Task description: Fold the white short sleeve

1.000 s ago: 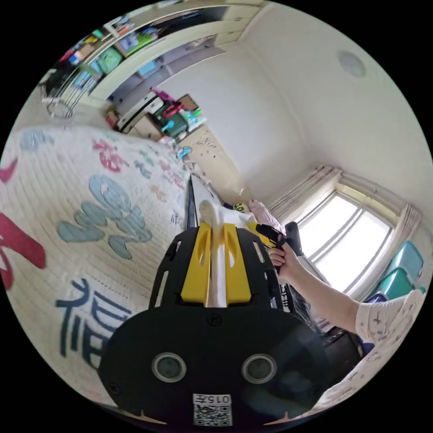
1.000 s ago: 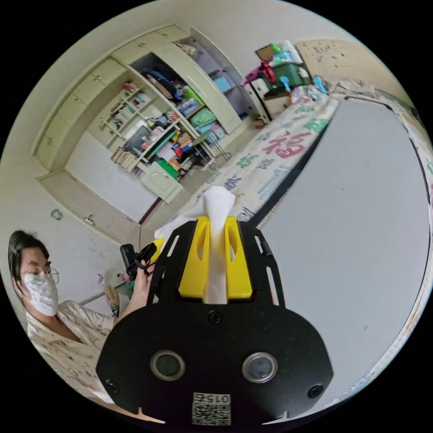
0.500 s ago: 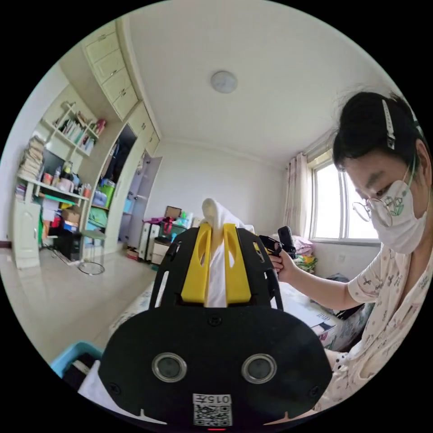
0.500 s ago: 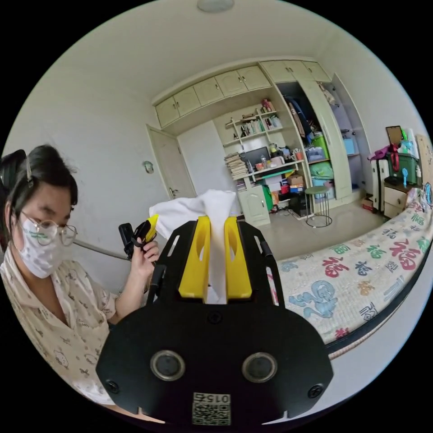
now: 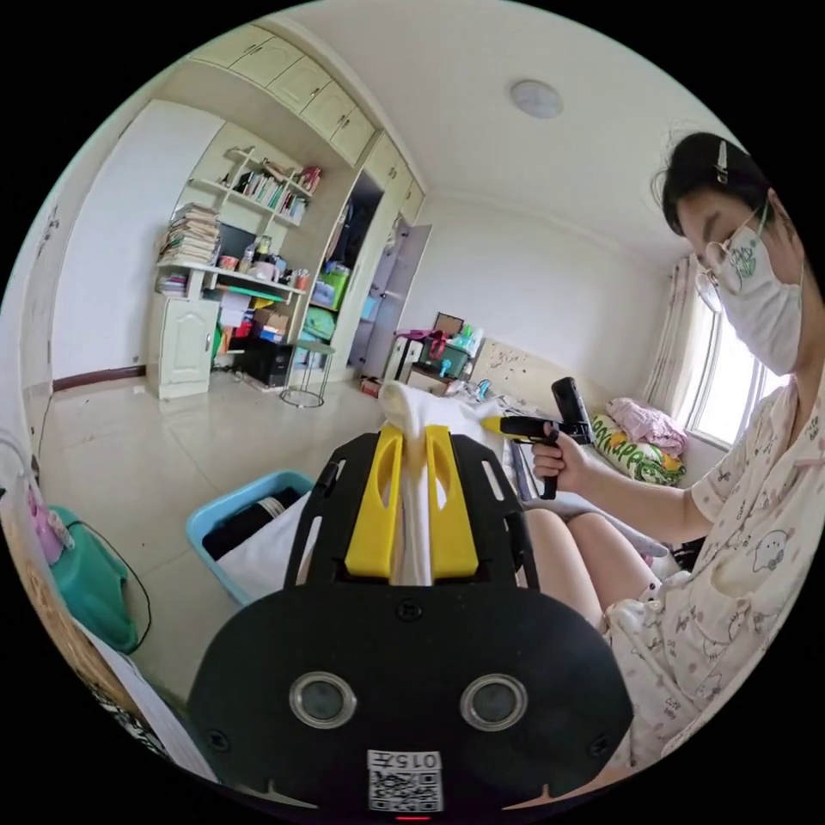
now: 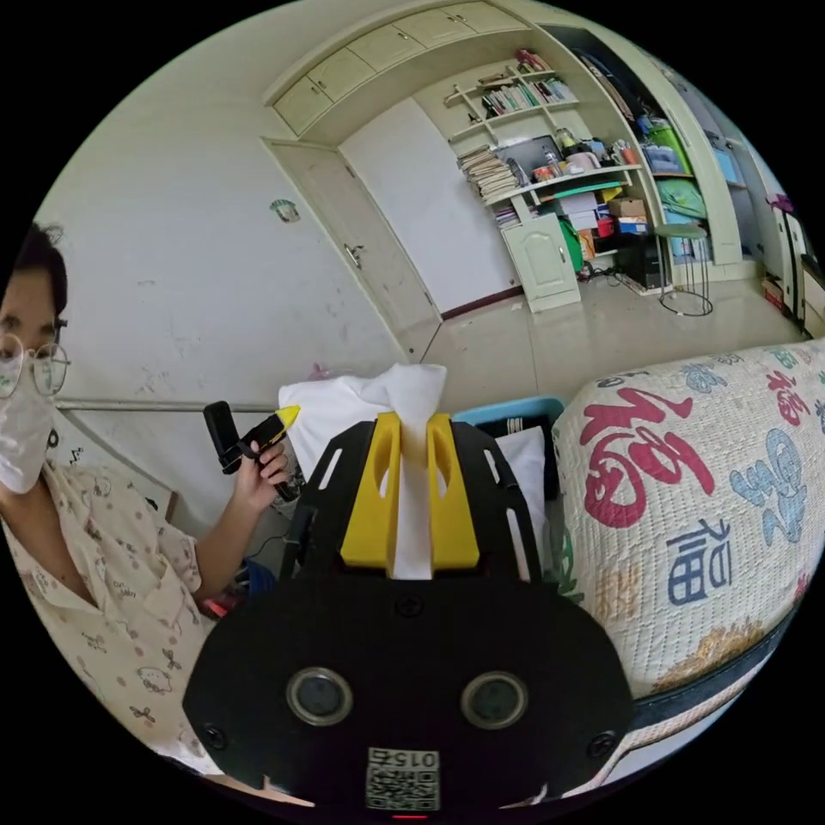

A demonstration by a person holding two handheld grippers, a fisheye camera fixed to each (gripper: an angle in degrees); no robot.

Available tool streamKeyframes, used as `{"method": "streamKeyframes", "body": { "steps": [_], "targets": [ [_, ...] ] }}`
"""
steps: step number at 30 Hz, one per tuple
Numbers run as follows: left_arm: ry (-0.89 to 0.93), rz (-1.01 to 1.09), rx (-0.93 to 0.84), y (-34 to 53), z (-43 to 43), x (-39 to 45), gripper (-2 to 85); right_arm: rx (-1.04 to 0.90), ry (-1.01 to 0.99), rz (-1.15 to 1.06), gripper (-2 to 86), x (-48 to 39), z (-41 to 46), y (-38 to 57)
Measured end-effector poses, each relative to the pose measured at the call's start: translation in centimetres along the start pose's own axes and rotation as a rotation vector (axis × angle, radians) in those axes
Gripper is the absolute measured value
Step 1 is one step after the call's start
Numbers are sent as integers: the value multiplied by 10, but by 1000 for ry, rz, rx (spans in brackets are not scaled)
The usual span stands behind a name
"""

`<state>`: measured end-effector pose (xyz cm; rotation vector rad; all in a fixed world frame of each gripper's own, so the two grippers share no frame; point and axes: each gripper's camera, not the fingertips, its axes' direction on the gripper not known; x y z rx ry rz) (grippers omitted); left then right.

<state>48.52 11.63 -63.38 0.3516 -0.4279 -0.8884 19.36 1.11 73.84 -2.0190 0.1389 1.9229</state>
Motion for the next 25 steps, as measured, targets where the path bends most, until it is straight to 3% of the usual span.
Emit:
{"method": "streamKeyframes", "body": {
  "steps": [4, 7, 11, 16, 18, 20, 25],
  "targets": [
    [-158, -130, -14, -8, 27, -65, 57, -119, 144, 144, 71, 27, 118, -54],
    [-355, -391, 0, 1, 44, -131, 155, -176, 209, 300, 84, 53, 163, -72],
    [-325, -350, 32, 12, 42, -119, 144, 14, 89, 364, 53, 50, 128, -51],
    [-244, -313, -271, 50, 97, -112, 134, 262, 128, 381, 7, 17, 49, 7],
    [-187, -318, -374, 67, 124, -105, 133, 394, 242, 392, 1, -13, 13, 26],
    [-162, -313, -409, 70, 140, -95, 131, 585, 480, 345, -3, -73, -32, 37],
    [-109, -178, -220, 1, 142, -52, 115, 1008, 800, -10, -5, -256, -116, 27]
  ]
}}
